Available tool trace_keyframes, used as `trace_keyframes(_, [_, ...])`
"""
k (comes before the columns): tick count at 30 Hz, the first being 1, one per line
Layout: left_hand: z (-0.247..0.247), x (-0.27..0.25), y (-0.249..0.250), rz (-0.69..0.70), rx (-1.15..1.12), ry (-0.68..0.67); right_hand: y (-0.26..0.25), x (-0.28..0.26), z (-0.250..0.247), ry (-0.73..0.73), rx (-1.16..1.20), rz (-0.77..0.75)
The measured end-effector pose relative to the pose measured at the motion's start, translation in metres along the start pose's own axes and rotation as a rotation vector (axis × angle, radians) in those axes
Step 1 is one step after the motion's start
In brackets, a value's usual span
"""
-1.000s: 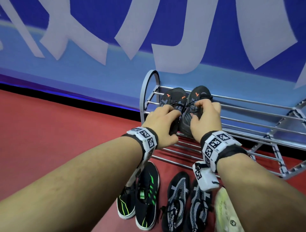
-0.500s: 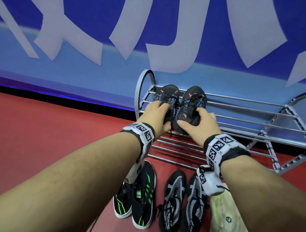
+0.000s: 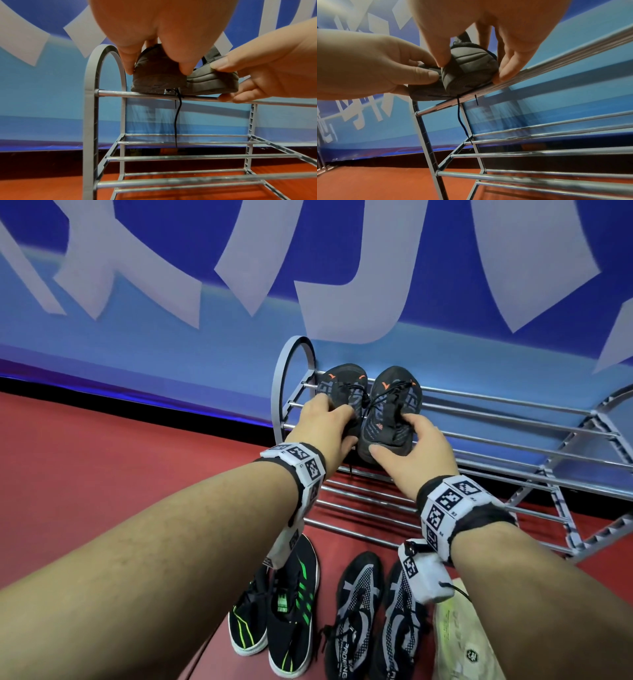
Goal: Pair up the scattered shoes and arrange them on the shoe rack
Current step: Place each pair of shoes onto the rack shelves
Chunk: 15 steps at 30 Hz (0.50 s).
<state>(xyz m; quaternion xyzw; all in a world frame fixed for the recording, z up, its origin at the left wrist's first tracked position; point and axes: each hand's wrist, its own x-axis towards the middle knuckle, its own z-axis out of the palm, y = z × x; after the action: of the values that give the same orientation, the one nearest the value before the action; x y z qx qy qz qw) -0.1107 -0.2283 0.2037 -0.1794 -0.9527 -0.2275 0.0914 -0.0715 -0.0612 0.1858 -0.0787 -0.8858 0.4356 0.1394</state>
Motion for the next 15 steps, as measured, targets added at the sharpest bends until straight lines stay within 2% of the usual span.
trace_keyframes(8, [-0.006, -0.007, 0.003, -0.057, 0.103, -0.023, -0.002, -0.004, 0.000, 0.009, -0.096, -0.033])
trace_keyframes(15, [-0.018, -0.005, 0.004, -0.072, 0.082, 0.037, -0.012, -0.008, 0.002, 0.027, -0.158, -0.037])
